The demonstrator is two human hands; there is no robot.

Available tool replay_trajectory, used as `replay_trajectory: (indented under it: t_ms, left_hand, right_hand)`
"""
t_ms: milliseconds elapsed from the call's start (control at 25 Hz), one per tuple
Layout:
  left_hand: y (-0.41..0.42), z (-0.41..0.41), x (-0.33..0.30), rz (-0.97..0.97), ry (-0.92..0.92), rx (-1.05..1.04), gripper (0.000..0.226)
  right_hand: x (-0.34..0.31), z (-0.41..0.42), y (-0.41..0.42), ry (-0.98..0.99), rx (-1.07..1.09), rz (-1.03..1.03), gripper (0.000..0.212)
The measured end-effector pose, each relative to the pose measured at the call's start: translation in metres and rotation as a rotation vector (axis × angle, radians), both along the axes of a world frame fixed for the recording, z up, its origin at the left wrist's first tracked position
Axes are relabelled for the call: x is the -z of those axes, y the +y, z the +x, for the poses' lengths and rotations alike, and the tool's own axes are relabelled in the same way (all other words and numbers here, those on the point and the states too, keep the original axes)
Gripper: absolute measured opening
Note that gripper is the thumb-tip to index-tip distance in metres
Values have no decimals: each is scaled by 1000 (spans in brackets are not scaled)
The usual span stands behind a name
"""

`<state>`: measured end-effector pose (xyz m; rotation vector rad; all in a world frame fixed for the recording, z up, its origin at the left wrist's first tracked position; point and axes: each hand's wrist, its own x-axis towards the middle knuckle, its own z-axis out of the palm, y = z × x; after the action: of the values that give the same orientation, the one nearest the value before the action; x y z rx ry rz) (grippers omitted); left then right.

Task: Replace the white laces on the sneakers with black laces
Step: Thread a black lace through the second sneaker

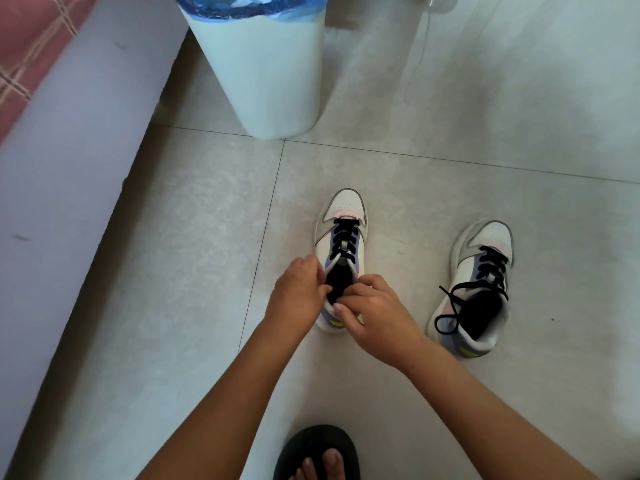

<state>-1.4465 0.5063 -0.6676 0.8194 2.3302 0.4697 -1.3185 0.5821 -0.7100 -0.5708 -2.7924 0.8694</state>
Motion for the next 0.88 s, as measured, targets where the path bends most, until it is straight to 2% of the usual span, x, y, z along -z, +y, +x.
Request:
replay_trajectory:
  t_ms: [80,160,240,320,400,480,560,600,680,800,880]
  left_hand:
    - [0,4,-1,64,-34,-81,6]
    - [5,6,-5,263,-54,-150,5]
    - [10,9,-6,389,14,-35,4]
    - [12,8,1,271,85,240,6]
    - [12,5,2,-40,143,500,16]
    - [14,8,-5,-184,84,582,21]
    - [16,9,-16,-176,-3,551,23]
    - [17,4,-21,-124,13,495,22]
    - [18,-14,-21,21,37,291,18]
    - [36,-37,-6,195,-90,-61,15]
    - [59,-40,7,133,-4,-52,16]
  right_hand:
    - [0,2,1,66,40,-104,30]
    - [-2,4,1,109,154,-211,24]
    - [-4,5,-1,106,284,-382,18]
    - [-4,5,0,76,338,-470,14]
    - [-7,2,1,9,330,-474,11]
    - [-14,-4,7,-84,323,-510,10]
    - [-22,-10,19,-191,366,-635,12]
    - [-25,-14,27,-225,415,-716,14]
    - [-25,-27,42,-236,541,-761,15]
    - [-22,-52,54,-183,634,-626,9]
    - [-21,-69,60,-173,640,-500,9]
